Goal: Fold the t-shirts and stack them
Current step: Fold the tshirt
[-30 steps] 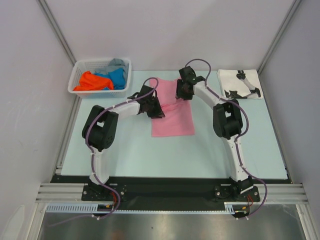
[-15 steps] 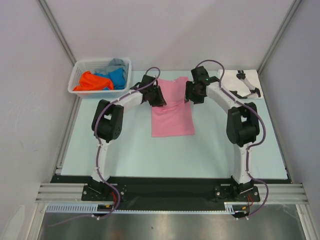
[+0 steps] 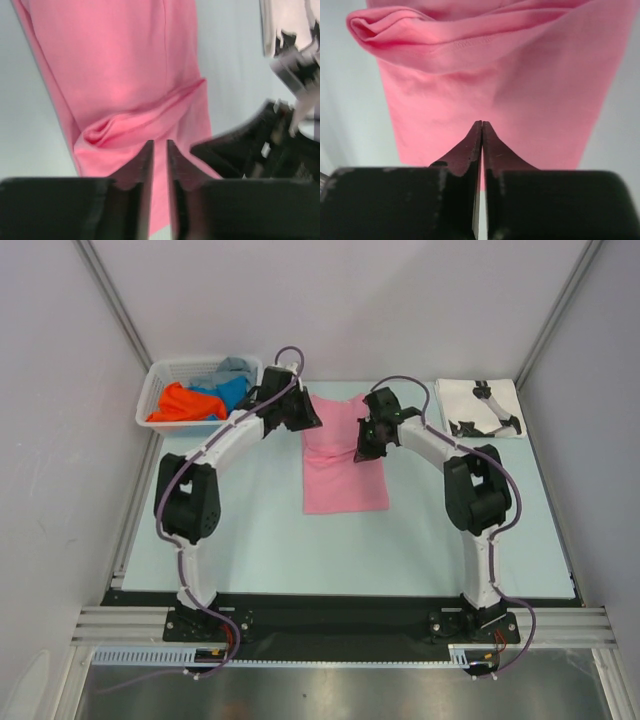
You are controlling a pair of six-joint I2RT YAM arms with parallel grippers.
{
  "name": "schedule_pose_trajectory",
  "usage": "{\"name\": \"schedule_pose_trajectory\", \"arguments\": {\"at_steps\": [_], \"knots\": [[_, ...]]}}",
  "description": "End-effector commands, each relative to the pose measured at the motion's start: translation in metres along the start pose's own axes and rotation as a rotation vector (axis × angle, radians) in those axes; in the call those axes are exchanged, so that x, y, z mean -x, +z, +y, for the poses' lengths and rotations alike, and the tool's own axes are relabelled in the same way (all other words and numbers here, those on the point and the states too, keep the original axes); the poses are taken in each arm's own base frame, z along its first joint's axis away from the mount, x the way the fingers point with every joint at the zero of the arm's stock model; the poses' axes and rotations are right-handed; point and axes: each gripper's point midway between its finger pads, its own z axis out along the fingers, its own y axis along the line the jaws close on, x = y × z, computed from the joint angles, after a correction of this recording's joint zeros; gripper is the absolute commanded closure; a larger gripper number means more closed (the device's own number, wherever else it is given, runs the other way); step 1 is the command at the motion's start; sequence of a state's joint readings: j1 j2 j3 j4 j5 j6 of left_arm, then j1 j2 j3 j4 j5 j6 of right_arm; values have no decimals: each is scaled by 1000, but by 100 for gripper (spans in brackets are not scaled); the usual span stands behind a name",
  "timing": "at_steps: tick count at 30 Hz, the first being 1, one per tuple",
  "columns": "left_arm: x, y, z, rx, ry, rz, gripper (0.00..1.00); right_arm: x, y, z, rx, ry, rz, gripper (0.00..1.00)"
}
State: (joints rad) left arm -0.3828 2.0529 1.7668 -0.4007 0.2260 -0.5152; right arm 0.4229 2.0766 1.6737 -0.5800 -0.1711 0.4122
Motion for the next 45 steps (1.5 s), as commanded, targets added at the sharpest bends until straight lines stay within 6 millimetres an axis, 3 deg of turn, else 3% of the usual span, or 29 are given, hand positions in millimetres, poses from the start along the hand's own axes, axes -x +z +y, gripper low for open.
{"name": "schedule_pose_trajectory", "arguments": {"at_steps": [1, 2, 3, 6, 9, 13, 20, 25, 31, 33, 39, 40, 43, 45], "knots": [[-34, -21, -6, -67, -16, 54, 84, 17, 13, 24, 107, 38, -27, 98], [-36, -20, -11, -100, -29, 36, 87, 19, 14, 29, 133, 46, -28, 100], [-53, -22, -4, -98, -45, 56, 89, 18, 23, 29, 140, 63, -21, 100], [-75, -17, -5, -127, -86, 86, 94, 21, 36, 33, 165, 82, -16, 100], [-88, -11, -14, -179, -125, 107, 94, 27, 43, 37, 171, 83, -28, 100], [-104, 11, -9, -174, -167, 143, 94, 36, 55, 33, 170, 105, -47, 100], [-105, 41, -1, -191, -206, 160, 94, 50, 77, 22, 199, 175, -67, 100], [-95, 56, 8, -210, -237, 137, 94, 73, 82, 13, 237, 224, -95, 99], [-71, 62, 15, -252, -277, 105, 93, 100, 60, 5, 345, 297, -122, 91], [-63, 61, 17, -260, -286, 94, 92, 103, 52, 11, 427, 310, -100, 89], [-59, 64, 16, -287, -301, 101, 92, 93, 32, 38, 616, 330, -60, 81], [-61, 67, 20, -280, -317, 107, 91, 82, 37, 33, 616, 366, -28, 80], [-69, 75, 35, -259, -351, 121, 92, 77, 45, 32, 661, 394, -16, 80], [-73, 80, 51, -227, -364, 122, 92, 69, 57, 18, 657, 431, -10, 81]]}}
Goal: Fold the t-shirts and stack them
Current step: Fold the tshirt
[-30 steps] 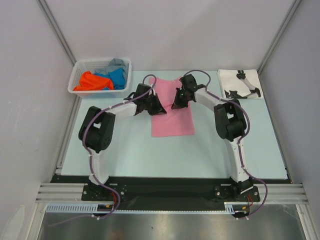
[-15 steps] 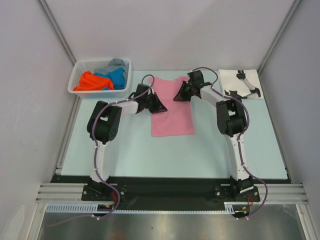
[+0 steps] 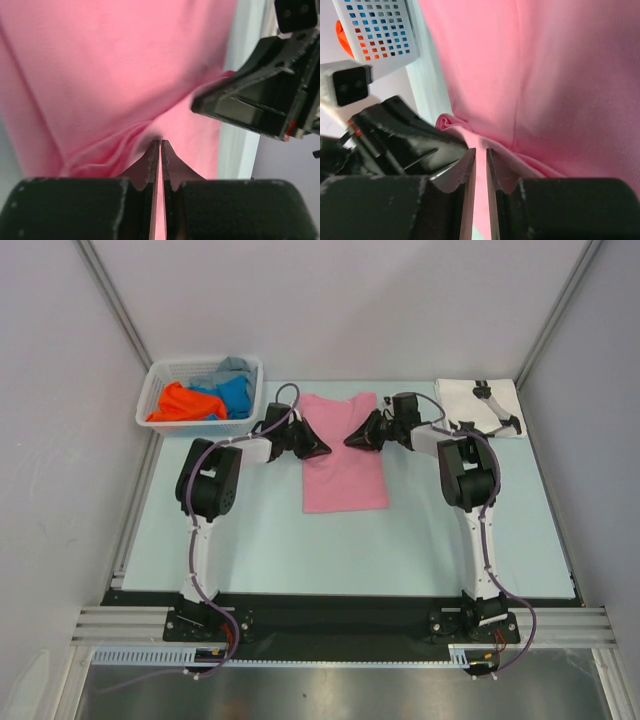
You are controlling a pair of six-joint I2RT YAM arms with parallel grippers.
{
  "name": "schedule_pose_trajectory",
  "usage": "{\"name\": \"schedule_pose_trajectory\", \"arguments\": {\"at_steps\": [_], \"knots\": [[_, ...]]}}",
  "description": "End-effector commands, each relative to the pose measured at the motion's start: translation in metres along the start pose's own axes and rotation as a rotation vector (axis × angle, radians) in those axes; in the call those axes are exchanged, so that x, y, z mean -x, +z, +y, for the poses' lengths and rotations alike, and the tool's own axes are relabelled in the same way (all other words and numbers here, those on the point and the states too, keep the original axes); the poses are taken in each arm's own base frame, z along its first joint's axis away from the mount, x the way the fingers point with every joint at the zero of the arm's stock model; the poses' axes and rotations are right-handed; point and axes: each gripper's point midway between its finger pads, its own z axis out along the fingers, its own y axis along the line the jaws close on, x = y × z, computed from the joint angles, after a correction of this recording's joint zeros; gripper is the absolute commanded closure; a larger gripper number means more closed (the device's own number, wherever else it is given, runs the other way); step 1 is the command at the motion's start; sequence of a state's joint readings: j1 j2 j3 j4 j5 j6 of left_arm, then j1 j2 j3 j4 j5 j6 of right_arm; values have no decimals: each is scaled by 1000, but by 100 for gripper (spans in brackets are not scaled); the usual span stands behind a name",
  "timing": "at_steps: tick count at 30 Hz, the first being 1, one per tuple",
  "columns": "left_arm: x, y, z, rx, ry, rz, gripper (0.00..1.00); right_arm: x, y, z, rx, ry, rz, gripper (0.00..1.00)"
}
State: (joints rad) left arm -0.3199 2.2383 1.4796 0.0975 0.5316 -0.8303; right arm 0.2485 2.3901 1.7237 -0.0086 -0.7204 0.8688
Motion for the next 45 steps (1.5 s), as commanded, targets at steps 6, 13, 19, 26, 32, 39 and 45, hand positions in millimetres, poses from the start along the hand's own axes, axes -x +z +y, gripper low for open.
{"name": "schedule_pose_trajectory", "arguments": {"at_steps": [6, 13, 19, 26, 32, 39, 45], "knots": [[17, 6, 57, 69, -70, 3, 92, 18, -5, -41, 55, 37, -35, 82], [23, -1, 67, 97, -33, 30, 87, 41, -29, -78, -4, 76, -77, 82], [37, -43, 5, 47, 91, 28, 67, 59, -66, -27, 24, 0, -96, 81], [-8, -98, -40, -35, 71, 48, 72, -1, -112, 15, -79, -81, 17, 79], [-80, -96, -17, -22, -14, 147, 81, -89, -93, 24, 9, -112, 173, 78], [-102, -85, 10, -21, -54, 211, 88, -152, -70, 0, 59, -34, 363, 83], [-138, -96, 58, 93, -126, 251, 92, -164, -92, -48, -14, 32, 350, 83]]}}
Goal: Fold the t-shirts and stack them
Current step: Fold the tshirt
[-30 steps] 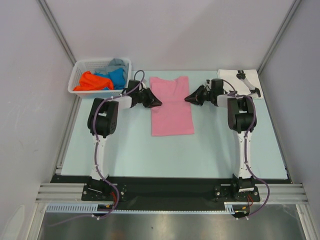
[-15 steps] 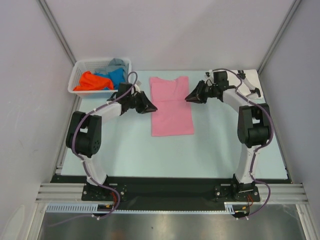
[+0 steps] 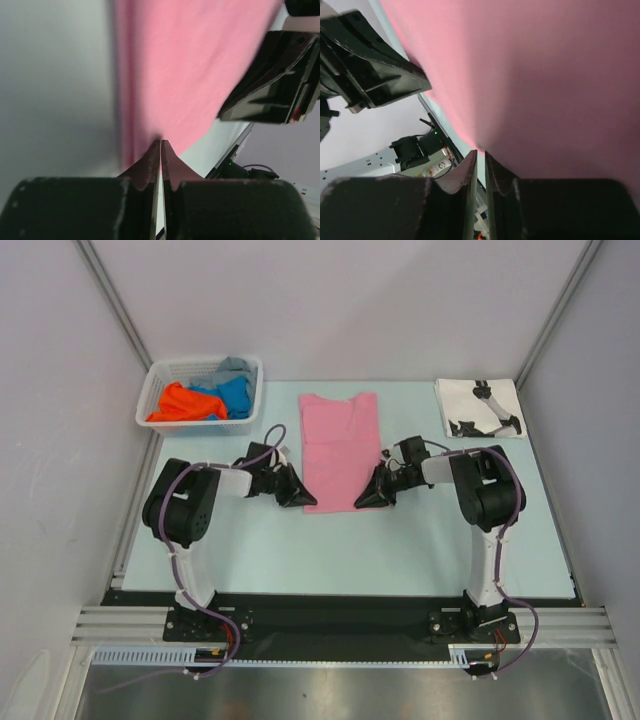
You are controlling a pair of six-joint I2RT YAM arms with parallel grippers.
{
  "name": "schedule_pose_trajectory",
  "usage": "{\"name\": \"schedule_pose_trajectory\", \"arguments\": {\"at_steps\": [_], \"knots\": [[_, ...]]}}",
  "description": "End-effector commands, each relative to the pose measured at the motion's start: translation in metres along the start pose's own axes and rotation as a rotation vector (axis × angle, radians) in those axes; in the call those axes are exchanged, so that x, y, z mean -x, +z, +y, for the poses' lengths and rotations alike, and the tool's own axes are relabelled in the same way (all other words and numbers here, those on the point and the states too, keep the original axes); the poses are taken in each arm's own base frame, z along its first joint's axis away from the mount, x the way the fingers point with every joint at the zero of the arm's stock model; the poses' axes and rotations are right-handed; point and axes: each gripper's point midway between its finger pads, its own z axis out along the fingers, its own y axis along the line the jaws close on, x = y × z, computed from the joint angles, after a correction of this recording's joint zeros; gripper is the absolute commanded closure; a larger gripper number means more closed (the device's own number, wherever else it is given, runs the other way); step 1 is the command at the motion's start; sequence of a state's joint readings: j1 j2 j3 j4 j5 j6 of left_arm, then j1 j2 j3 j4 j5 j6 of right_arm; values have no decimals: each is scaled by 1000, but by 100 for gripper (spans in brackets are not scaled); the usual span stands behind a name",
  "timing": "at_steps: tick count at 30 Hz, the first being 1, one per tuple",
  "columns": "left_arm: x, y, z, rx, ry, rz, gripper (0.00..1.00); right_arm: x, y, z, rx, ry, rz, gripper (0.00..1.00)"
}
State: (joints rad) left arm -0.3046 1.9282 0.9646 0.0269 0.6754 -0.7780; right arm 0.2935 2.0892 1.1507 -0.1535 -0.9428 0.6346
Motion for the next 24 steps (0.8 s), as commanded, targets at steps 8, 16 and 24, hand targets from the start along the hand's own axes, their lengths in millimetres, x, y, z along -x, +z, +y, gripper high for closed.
{"name": "schedule_pose_trajectory", "arguments": {"at_steps": [8, 16, 24], "knots": [[-43, -9, 64, 141, -40, 14, 94, -10, -51, -72, -72, 137, -128, 82], [-76, -45, 71, 207, -48, 0, 85, -30, -97, -94, -233, 181, -216, 81], [-59, -82, 38, 204, 19, -154, 40, -36, -107, -74, -255, 89, -287, 54]]}}
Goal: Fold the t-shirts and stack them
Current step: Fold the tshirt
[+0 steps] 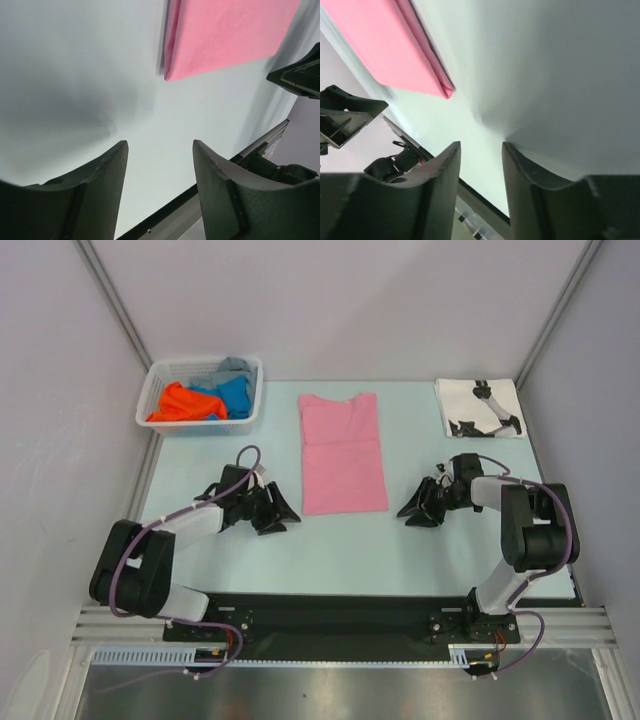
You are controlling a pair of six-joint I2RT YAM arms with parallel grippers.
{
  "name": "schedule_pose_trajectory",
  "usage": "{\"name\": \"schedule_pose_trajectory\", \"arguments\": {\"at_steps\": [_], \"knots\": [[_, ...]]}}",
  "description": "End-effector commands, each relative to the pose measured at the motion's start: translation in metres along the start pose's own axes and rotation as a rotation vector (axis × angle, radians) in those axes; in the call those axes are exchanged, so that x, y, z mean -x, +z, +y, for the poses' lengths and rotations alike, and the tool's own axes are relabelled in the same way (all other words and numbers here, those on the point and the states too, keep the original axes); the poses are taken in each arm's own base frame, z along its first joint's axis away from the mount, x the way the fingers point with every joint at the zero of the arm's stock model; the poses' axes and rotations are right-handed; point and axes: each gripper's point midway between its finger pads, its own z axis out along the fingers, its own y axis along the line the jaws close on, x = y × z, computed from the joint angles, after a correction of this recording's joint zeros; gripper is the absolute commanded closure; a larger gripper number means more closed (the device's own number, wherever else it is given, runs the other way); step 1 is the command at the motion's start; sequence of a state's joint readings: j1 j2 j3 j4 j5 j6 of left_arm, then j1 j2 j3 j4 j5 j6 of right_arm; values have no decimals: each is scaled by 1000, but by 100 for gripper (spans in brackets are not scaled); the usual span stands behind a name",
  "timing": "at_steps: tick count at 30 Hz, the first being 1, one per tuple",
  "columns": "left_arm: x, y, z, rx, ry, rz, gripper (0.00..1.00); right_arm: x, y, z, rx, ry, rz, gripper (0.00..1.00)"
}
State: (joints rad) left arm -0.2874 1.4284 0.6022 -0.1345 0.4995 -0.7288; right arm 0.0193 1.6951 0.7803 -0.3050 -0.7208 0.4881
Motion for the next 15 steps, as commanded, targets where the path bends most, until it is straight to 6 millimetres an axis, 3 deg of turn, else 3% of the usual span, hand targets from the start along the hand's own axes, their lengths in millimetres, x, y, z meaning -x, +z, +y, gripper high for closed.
{"name": "schedule_pose_trajectory", "arguments": {"at_steps": [1, 11, 15], "knots": [[9, 0, 5, 44, -14, -31, 39, 2, 2, 1, -27, -43, -29, 52], [39, 35, 1, 87, -171, -54, 52, 21, 26, 13, -8, -2, -24, 48], [36, 43, 10, 146, -222, -31, 57, 25, 35, 18, 6, 20, -12, 48]]}}
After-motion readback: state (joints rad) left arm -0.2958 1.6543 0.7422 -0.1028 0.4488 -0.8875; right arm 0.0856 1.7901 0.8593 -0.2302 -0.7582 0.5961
